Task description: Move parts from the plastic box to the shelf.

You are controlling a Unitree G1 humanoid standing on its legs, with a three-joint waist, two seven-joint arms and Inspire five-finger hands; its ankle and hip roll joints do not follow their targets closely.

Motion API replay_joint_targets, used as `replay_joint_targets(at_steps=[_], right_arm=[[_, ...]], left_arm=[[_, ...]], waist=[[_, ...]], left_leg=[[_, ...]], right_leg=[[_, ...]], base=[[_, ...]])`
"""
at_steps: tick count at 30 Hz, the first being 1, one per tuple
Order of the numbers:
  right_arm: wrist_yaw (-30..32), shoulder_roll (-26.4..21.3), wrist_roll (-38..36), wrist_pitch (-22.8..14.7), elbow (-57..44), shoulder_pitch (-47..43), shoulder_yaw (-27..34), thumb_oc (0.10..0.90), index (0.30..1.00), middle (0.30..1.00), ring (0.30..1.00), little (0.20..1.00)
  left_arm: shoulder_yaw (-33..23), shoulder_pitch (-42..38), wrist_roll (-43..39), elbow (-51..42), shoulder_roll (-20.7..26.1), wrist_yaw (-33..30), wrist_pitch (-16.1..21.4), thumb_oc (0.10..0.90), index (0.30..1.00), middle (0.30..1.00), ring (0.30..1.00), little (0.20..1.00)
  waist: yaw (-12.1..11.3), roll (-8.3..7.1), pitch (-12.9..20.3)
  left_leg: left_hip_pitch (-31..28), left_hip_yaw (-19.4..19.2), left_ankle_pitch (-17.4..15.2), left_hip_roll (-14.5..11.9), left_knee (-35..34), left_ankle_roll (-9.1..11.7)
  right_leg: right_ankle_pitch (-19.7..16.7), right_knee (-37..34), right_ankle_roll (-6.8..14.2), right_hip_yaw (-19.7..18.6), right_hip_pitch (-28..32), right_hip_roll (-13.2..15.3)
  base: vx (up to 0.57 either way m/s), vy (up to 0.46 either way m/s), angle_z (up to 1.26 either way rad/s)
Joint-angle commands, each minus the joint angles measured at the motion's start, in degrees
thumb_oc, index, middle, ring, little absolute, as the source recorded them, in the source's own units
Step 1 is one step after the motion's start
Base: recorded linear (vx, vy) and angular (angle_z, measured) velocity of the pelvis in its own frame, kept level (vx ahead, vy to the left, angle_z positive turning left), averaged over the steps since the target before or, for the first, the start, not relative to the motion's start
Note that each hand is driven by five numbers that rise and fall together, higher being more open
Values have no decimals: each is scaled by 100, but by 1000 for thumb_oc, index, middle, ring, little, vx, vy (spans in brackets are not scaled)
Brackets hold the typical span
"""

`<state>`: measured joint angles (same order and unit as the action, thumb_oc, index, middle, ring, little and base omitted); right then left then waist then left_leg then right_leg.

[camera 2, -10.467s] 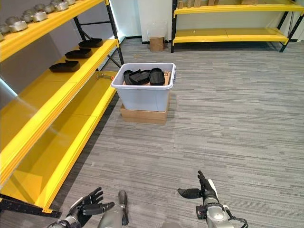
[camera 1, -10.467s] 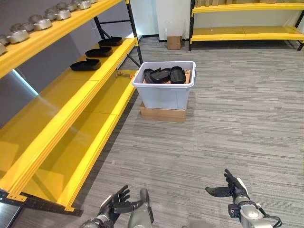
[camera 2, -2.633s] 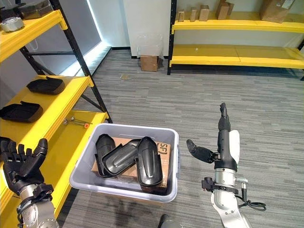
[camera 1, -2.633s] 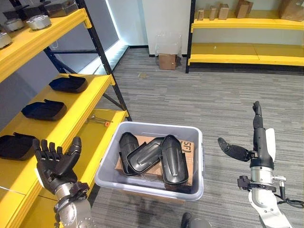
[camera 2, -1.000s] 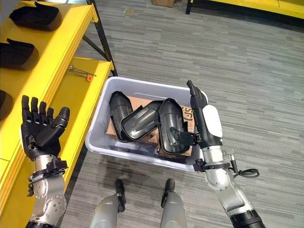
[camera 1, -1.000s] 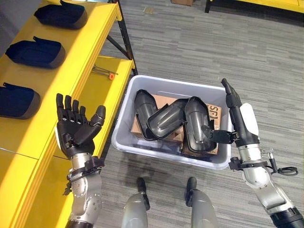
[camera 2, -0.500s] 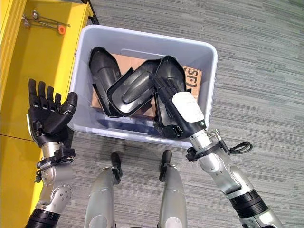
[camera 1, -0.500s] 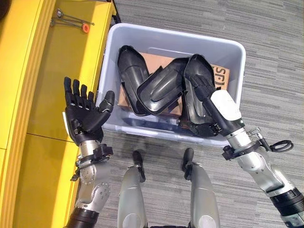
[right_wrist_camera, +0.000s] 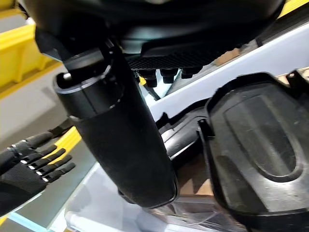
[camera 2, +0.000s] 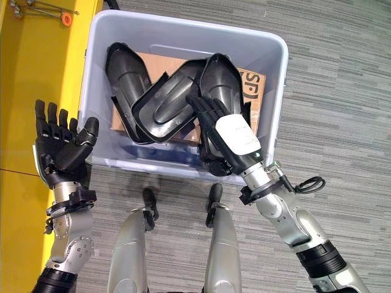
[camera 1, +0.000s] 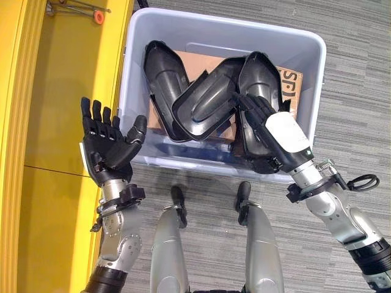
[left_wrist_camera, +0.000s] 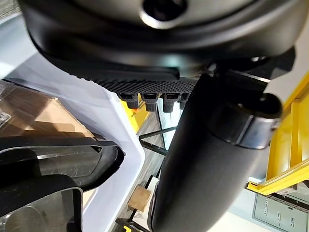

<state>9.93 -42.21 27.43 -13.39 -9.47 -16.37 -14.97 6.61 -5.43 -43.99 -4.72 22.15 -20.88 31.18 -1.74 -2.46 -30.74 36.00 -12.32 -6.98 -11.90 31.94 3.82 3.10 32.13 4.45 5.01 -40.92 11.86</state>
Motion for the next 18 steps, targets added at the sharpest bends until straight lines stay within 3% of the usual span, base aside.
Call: replay_joint_targets(at_steps=[1,6,12,18], right_arm=[[429,-201,401,-36,-759,-364,191,900,1000,1000,1000,1000],[1009,-223,909,244,-629,-238,344,900,1000,1000,1000,1000],[1245,-194,1037,660,-569,-164,533,900,1000,1000,1000,1000],[1243,-195,1037,662,-572,-160,536,900,1000,1000,1000,1000]], left_arm=[[-261,-20,579,-800,410,138,719,900,1000,1000,1000,1000],[-220,-31,543,-770,412,144,761,900,1000,1000,1000,1000],[-194,-28,608,-813,379,53,735,900,1000,1000,1000,1000],[-192,-29,609,-814,379,51,734,900,1000,1000,1000,1000]], waist=[[66,9,95],[127,17,95],[186,20,95],[184,20,95]], left_leg=[[127,180,-504,386,122,-194],[134,139,-504,377,107,-196],[120,95,-496,365,53,-187],[120,94,-496,365,53,-187]], right_leg=[[403,-159,196,51,324,-337],[415,-136,203,26,286,-367],[414,-163,209,5,260,-397],[414,-163,209,3,259,-397]], base=[[0,0,0],[0,0,0],[0,0,-1],[0,0,-6]])
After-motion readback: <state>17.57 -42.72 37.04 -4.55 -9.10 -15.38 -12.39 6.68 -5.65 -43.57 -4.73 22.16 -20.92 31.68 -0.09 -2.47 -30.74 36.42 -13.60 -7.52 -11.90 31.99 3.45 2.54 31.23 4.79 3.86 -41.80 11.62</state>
